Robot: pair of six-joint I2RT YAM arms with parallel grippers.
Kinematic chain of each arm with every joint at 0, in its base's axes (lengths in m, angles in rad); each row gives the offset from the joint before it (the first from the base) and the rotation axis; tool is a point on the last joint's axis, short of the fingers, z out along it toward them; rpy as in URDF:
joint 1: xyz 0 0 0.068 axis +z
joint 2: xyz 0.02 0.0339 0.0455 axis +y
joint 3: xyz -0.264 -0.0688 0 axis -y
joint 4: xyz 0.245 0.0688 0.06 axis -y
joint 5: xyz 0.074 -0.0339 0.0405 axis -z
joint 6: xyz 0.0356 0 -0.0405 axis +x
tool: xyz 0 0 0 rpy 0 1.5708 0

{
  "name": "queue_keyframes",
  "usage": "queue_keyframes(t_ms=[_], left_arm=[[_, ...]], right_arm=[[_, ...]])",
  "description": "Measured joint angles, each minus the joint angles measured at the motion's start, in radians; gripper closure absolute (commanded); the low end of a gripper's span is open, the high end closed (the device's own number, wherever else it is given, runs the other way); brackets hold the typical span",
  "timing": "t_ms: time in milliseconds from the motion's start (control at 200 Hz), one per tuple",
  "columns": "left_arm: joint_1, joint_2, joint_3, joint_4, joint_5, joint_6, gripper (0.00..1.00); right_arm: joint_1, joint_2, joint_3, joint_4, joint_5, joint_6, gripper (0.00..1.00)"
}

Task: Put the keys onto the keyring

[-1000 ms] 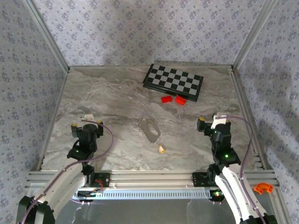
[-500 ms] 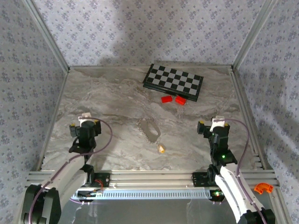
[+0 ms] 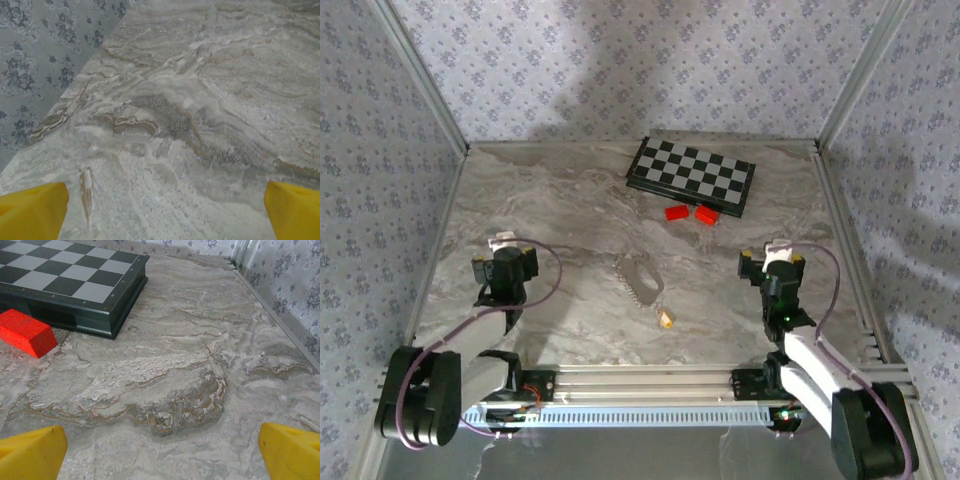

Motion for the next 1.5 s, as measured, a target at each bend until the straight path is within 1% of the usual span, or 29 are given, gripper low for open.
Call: queue_keyframes(t_ms=[135,270,590,765,835,920,990,1059,1119,1259,1499], left_arm=[[0.006,0.062,0.024,0.053,0.024,0.001,0.0],[0.014,0.113,0.038,0.104,0.044,0.002,0.0],[0.039,0.223,0.077,0.19,0.082,0.005,0.0],[0.039,0.272,0.119,0.217,0.097,0.027,0.0],[0.043,0.295,0.122,0.259,0.108,0.04,0.0],[0.054,0.358,0.122,0.333,0.121,0.05,0.0],[0.075,0.4,0.122,0.348,0.143,0.049,0.0],[0.098,0.438,0.122,0.379,0.165,0.045,0.0],[0.112,0.444,0.121,0.377,0.177,0.042,0.0],[0.119,0.444,0.122,0.401,0.195,0.038,0.0],[0.119,0.444,0.122,0.404,0.21,0.038,0.0]], right_arm=[[0.002,0.137,0.007,0.12,0.005,-0.018,0.0],[0.002,0.234,0.032,0.212,0.013,-0.038,0.0],[-0.011,0.352,0.068,0.367,0.007,-0.068,0.0],[-0.026,0.526,0.077,0.512,0.008,-0.102,0.0],[-0.034,0.537,0.078,0.506,-0.003,-0.104,0.0],[-0.068,0.536,0.093,0.507,-0.031,-0.089,0.0],[-0.095,0.568,0.113,0.536,-0.029,-0.084,0.0],[-0.109,0.579,0.15,0.48,-0.031,-0.061,0.0],[-0.123,0.579,0.187,0.435,-0.051,-0.046,0.0],[-0.164,0.579,0.222,0.413,-0.072,-0.027,0.0],[-0.166,0.579,0.222,0.379,-0.083,-0.023,0.0]])
